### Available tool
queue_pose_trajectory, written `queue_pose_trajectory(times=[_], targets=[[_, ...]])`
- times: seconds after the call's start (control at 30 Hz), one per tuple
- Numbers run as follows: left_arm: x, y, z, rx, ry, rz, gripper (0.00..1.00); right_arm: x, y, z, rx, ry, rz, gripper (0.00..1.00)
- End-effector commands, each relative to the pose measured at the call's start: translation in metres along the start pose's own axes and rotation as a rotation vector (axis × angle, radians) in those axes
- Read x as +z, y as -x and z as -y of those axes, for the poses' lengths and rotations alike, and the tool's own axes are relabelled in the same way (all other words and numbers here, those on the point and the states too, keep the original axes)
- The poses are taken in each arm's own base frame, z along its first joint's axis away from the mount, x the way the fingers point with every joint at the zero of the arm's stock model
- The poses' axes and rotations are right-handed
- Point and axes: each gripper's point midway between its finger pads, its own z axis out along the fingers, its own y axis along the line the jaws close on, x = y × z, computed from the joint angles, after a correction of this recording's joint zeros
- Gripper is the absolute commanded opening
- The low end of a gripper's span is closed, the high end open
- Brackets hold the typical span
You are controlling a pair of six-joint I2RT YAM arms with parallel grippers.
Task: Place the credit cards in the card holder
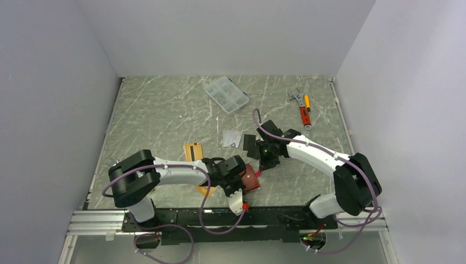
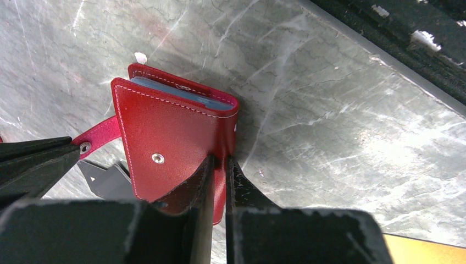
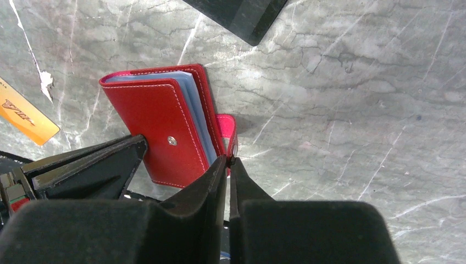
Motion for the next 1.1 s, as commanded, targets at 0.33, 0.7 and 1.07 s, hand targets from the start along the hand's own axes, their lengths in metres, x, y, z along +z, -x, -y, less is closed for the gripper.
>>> queue_pose_trajectory(times=[0.33, 0.7, 1.07], targets=[[0.024, -0.001, 0.052, -0.043, -0.176, 0.019, 0.09, -0.005, 0.007, -0.003, -0.020, 0.042, 0.036, 0.00], [0.024, 0.001, 0.054, -0.054, -0.195, 0.028, 0.08, -0.009, -0.003, -0.031, -0.088, 0.184, 0.012, 0.00], [0.023, 0.002, 0.054, -0.059, -0.203, 0.030, 0.08, 0.001, -0.012, -0.045, -0.120, 0.224, -0.032, 0.00]])
